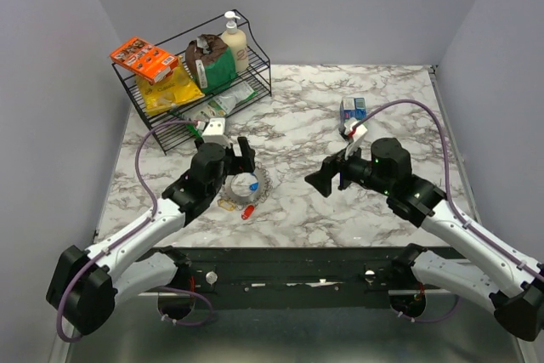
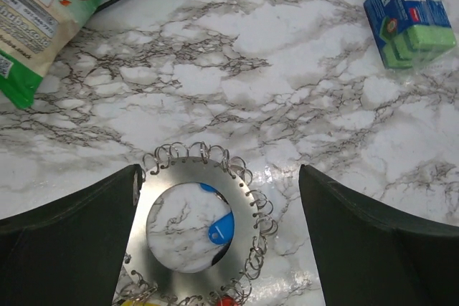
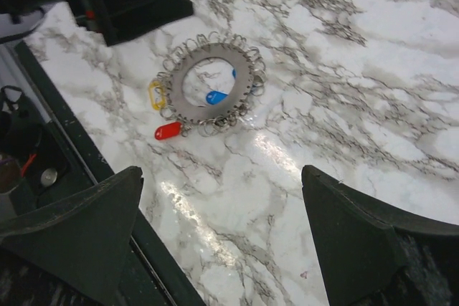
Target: Put the keys on the keyring
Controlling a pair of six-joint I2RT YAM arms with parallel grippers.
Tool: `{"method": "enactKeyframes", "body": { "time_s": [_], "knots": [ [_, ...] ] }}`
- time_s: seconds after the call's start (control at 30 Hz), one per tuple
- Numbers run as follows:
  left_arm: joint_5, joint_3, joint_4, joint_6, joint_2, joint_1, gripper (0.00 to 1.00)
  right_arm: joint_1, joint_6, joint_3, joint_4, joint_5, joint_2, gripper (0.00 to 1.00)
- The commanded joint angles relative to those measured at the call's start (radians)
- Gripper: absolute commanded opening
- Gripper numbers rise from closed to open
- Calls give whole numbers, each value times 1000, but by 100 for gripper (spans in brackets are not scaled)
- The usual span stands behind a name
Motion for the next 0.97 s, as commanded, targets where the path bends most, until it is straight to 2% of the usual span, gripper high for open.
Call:
{"method": "enactKeyframes", "body": {
  "time_s": [0.0, 0.17, 0.4, 0.6, 0.93],
  "knots": [
    [-193, -20, -70, -61, -89, 0, 99, 0, 52, 34, -54, 193, 21, 100],
    [-317, 3, -214, -92, -161, 0, 99, 0, 99, 71, -103, 435, 45, 100],
    [-359, 37, -279, -72, -266, 0, 99, 0, 136, 107, -145, 627, 70, 100],
    [-373, 54, -284, -15, -349, 2, 99, 0, 149, 101, -155, 658, 62, 100],
    [-275, 31, -222, 25, -392, 2, 99, 0, 147, 97, -140, 606, 52, 100]
  ]
}}
